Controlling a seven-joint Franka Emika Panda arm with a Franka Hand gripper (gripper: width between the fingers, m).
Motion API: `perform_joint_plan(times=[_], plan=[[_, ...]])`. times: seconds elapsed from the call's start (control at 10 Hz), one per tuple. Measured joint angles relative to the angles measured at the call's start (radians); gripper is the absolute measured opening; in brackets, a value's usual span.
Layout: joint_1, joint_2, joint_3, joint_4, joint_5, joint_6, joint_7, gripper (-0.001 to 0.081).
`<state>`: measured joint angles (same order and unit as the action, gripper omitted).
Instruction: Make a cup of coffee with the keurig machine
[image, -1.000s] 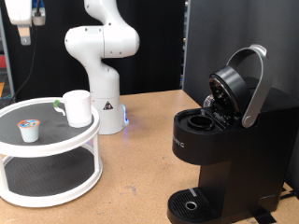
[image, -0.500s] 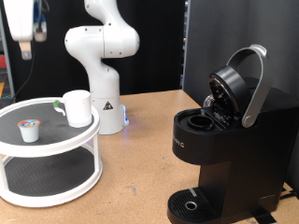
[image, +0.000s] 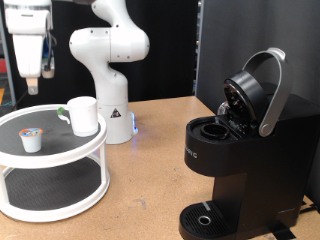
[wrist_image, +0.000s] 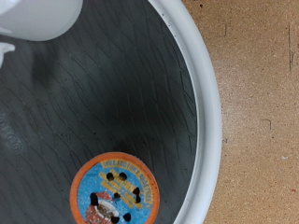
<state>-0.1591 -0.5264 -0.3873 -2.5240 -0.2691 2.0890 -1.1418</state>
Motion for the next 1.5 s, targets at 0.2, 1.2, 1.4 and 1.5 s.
perform_joint_plan(times=[0.2,1.2,1.4,1.5], plan=[[-0.017,0.003,-0.001,-0.056,-0.013,0.082,0.005,0.0808],[-0.091,0.088,-0.001,-0.186,-0.111,0.327,0.034,0.0808],[-0.095,0.109,-0.002,-0.202,-0.111,0.378,0.034,0.0808],[-0.095,0.115,-0.005,-0.211,-0.111,0.402,0.035,0.0808]])
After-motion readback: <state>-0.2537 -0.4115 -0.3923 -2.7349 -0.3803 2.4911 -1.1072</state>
